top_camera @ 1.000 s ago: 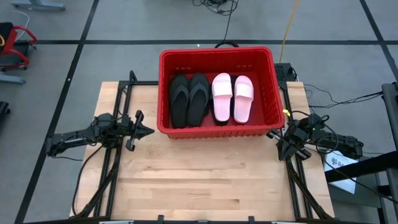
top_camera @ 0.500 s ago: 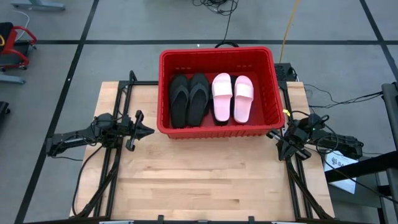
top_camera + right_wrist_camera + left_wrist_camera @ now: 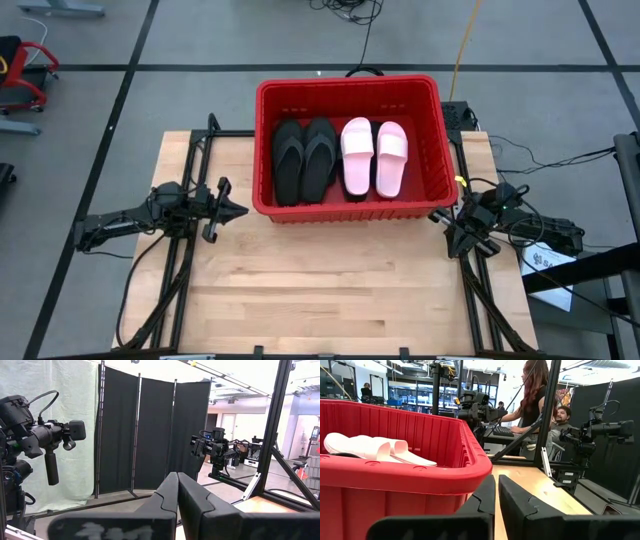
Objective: Pick and place slides into bin
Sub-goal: Return to Home Position
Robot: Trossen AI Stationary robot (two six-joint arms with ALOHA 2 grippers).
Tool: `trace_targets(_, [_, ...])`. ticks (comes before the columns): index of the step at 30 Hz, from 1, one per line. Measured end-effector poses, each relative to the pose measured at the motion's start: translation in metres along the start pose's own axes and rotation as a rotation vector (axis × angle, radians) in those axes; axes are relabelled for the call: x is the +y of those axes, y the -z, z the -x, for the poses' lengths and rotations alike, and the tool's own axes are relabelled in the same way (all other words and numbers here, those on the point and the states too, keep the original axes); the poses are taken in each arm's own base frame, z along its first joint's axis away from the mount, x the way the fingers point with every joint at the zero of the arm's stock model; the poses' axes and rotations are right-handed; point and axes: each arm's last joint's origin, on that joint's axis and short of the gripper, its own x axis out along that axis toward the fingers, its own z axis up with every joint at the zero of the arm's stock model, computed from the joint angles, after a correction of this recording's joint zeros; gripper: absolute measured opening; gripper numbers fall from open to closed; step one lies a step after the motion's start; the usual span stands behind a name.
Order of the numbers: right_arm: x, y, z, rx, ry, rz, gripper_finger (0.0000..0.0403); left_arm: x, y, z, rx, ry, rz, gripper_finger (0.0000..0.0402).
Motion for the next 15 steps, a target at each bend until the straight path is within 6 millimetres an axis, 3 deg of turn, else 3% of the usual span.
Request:
trace_targets(6, [0.0,-0.0001,0.0,0.0,0.0,0.0,0.0,0.0,0.0,0.0,0.0,0.0,0.0,0.0027])
trace_targets(15, [0.0,0.0,0.0,0.0,0.0,0.0,0.0,0.0,0.0,0.0,0.0,0.0,0.0,0.0004])
